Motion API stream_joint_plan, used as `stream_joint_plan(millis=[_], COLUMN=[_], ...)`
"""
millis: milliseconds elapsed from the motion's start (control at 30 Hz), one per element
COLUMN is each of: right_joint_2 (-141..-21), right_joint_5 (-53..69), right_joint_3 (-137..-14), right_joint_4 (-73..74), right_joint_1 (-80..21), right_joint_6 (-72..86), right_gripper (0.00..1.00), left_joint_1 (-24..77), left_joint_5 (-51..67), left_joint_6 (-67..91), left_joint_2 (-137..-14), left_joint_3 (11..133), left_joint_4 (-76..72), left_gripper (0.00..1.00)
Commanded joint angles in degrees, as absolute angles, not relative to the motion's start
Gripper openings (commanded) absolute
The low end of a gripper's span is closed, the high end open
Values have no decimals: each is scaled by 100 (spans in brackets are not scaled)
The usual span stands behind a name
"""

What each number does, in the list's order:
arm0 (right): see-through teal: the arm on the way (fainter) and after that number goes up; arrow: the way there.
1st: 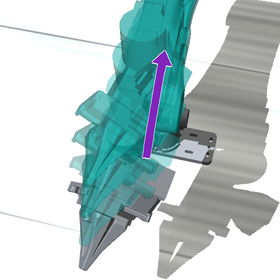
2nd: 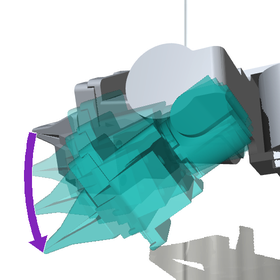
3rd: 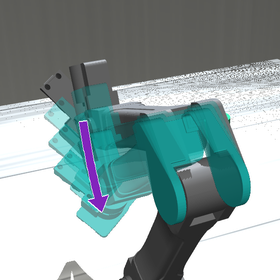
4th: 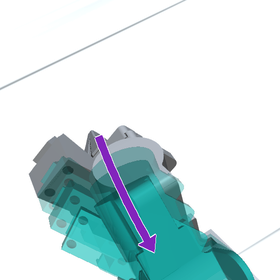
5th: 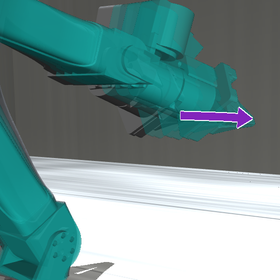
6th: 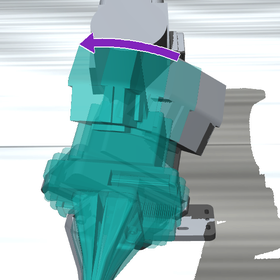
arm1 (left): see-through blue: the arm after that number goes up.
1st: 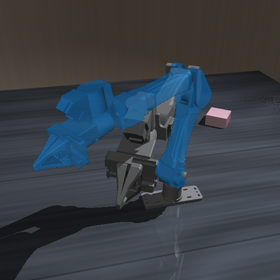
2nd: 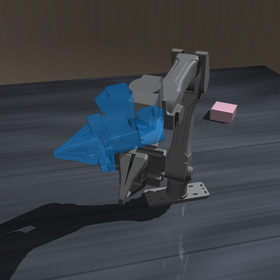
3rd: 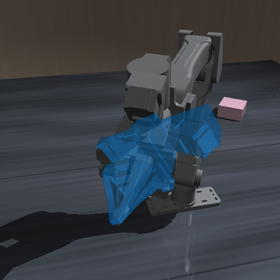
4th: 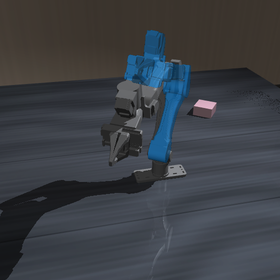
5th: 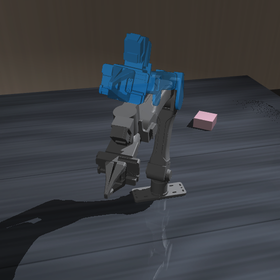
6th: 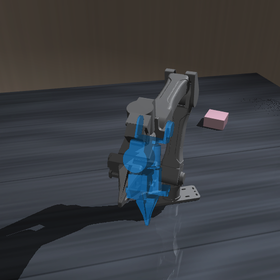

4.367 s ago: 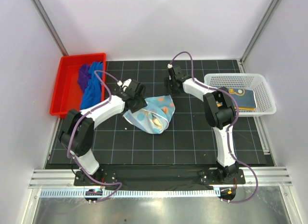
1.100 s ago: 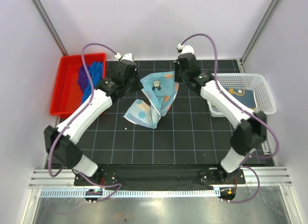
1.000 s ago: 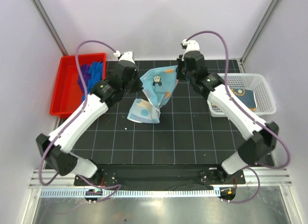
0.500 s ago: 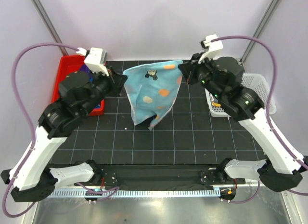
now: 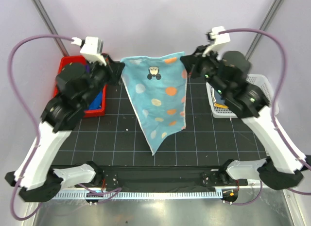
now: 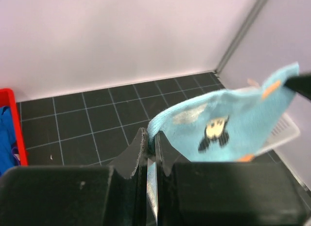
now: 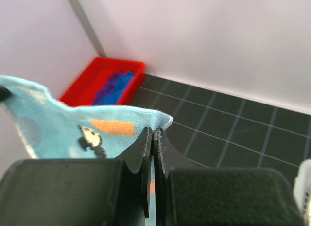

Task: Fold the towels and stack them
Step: Flatten out the crumpled towel

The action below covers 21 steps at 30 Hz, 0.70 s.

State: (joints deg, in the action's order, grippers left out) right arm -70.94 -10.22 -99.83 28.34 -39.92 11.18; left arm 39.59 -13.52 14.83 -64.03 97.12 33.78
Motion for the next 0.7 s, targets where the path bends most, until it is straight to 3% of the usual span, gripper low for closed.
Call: stream_joint_plan(millis=[0, 67, 267, 433, 667], right_joint_2=[-8064, -8540, -10729, -12748, -13500], right_joint_5=[-1477, -1206, -475, -369, -501], right_joint_3=[-9826, -9844, -10457, -12135, -12982], right_joint_4=[2690, 2402, 1575, 1398, 941], right_joint_1=[-3633, -3280, -2259, -2031, -1925], right_joint_6=[975, 1072, 1327, 1283, 1239], right_gripper=[1, 1, 1, 1, 1], left_joint_1=[2740, 2349, 1609, 1099, 1011], left_joint_5=[-663, -72, 210, 535, 386], left_joint_6=[1914, 2267, 2311, 2338, 2250], left_joint_2=[-7239, -7627, -9683, -11229, -12032], left_joint_3=[9406, 9325, 9799, 10773, 11268], left_joint_4=[2718, 2244, 1442, 1099, 958], left_gripper=[0, 0, 0, 0, 0])
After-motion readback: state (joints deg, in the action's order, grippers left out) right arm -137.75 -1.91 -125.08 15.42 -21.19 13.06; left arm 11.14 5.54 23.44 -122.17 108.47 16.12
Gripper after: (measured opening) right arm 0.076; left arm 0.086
